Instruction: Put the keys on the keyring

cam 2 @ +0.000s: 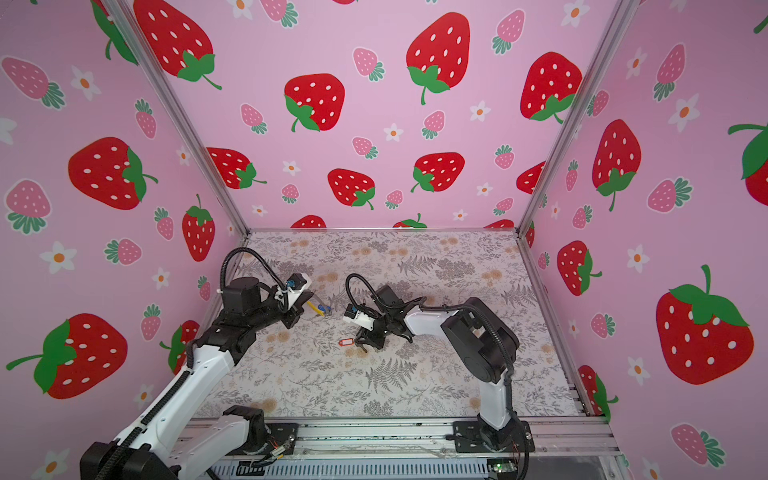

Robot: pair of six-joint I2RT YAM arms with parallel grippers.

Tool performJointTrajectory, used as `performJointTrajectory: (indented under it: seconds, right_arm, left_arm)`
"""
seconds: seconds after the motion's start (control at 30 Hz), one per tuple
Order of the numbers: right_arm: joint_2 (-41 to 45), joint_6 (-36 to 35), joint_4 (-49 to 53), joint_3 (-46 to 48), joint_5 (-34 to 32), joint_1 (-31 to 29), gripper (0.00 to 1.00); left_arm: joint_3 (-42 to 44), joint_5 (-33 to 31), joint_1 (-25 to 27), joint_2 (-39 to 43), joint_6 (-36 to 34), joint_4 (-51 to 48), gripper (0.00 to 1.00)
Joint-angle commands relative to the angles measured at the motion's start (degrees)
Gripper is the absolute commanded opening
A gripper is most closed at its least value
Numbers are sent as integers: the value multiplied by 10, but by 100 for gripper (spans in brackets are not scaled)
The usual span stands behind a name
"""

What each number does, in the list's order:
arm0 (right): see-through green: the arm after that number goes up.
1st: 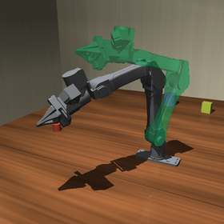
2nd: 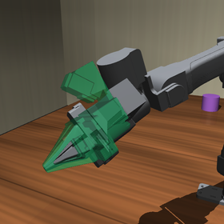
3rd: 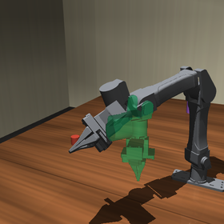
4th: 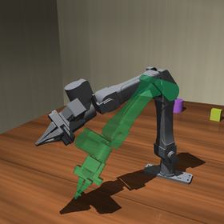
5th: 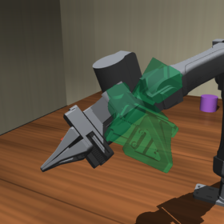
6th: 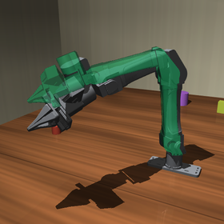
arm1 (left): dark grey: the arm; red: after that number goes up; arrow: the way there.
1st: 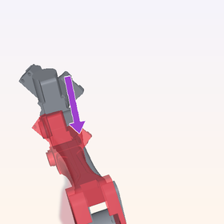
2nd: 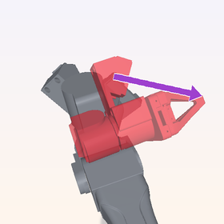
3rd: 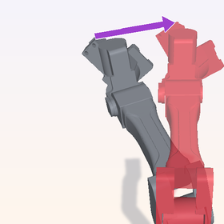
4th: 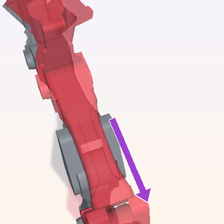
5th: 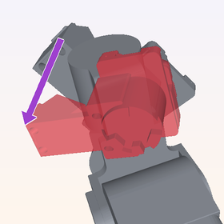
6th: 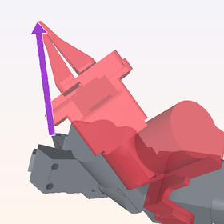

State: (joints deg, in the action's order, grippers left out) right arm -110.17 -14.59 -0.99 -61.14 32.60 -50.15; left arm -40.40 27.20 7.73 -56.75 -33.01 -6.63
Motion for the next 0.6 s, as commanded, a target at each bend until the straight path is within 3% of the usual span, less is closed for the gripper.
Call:
performJointTrajectory:
  seconds: [0.0, 0.57]
  right_arm:
    - [-12, 34, 15, -20, 4, -2, 21]
    - [-40, 57, 9, -33, -6, -5, 21]
  left_arm:
    - [3, 15, -4, 6, 0, 21, 0]
    - [15, 22, -3, -2, 3, 35, 0]
